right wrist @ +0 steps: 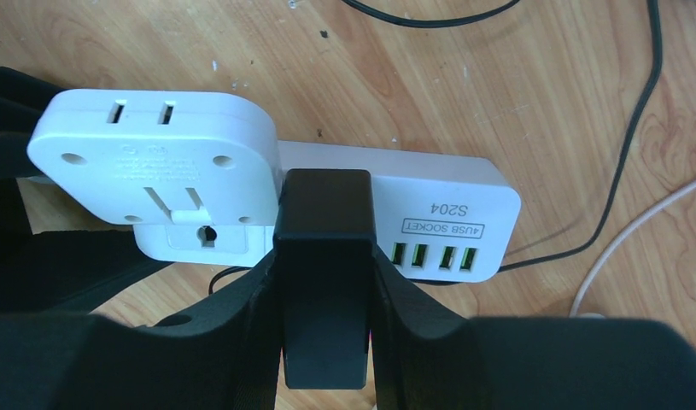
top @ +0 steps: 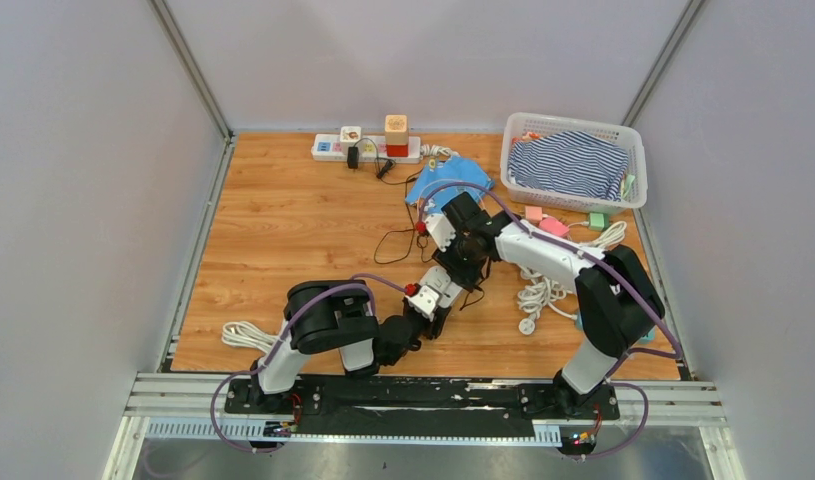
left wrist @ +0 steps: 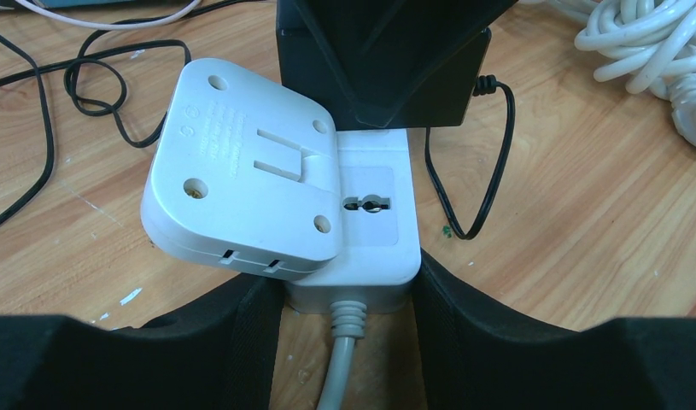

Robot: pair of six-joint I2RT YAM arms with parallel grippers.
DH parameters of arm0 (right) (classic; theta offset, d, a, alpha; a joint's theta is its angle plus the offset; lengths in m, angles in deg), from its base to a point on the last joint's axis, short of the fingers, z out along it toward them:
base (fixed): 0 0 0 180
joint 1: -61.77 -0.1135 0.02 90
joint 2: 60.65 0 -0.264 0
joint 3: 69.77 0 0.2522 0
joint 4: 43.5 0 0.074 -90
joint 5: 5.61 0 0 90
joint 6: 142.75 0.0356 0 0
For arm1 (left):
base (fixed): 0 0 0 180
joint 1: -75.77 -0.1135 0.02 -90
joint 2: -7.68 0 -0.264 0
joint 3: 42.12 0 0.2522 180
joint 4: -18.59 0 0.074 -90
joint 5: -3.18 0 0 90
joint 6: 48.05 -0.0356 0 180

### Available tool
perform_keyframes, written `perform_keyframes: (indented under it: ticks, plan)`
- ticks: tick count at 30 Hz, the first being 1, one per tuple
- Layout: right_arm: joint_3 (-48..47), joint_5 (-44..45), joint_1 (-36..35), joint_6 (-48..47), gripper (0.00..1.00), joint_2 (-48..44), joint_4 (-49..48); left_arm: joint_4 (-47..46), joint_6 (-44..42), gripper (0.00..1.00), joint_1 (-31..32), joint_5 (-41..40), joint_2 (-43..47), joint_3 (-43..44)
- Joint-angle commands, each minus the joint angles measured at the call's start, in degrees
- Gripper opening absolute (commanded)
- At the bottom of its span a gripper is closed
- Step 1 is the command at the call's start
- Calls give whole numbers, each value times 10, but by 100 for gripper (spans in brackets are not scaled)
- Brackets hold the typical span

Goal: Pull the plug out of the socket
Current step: Remove the plug from the socket.

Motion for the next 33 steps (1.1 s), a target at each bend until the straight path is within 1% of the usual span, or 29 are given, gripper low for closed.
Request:
perform_keyframes:
  ticks: [1,4,7,8,9,10,11,12,13,14,16,18,20,21,22,23,25,27,28,29,30,31,33]
  plan:
    - [24,10,43,-24,0,3,28,-1,4,0,5,-3,-14,-10]
    - [8,-145,29,-45,0,2,75,-1,4,0,5,-2,-14,-10]
    - [-4,-240,15,-79,0,-6,113,-1,4,0,5,-3,-14,-10]
    - [-7,-256,14,-89,0,-10,120,-1,4,0,5,-2,-14,-10]
    - [-8,-252,15,-96,0,-15,120,-1,4,0,5,-3,-14,-11]
    - [-5,-229,18,-96,0,-20,112,-2,4,0,5,-3,-14,-11]
    - [-2,-170,23,-92,0,-24,100,-2,4,0,5,-3,-14,-10]
    - [2,-134,32,-87,0,-25,86,-2,4,0,5,-3,-14,-10]
    - [6,-72,44,-81,0,-25,71,-2,4,0,5,-3,-14,-10]
    - [9,-44,58,-73,0,-25,62,-1,4,0,5,-2,-15,-10]
    - [7,-51,90,-60,0,-30,59,-2,4,0,5,-4,-15,-9]
    - [15,-86,99,-61,0,-42,60,-2,4,0,5,-4,-16,-9]
    - [18,-161,93,-74,0,-49,68,-2,4,0,5,-4,-16,-8]
    - [18,-180,81,-80,0,-51,74,-2,4,0,5,-3,-17,-8]
    - [20,-177,66,-82,0,-52,74,-1,4,0,5,-4,-16,-8]
    - [22,-158,48,-81,0,-53,66,-2,5,0,5,-4,-16,-8]
    - [28,-79,23,-68,0,-44,42,-1,5,0,5,-4,-16,-9]
    - [25,-2,19,-47,0,-22,26,-2,5,0,5,-5,-16,-9]
    - [22,18,20,-40,0,-11,25,-1,5,0,5,-5,-16,-9]
    - [21,17,20,-37,0,-5,27,-1,5,0,5,-6,-16,-9]
    - [19,-6,20,-38,0,-6,32,0,5,0,5,-7,-16,-9]
    - [16,-46,20,-43,0,-10,43,0,5,0,5,-8,-16,-9]
    - [10,-161,20,-61,0,-25,74,-1,5,0,5,-8,-17,-9]
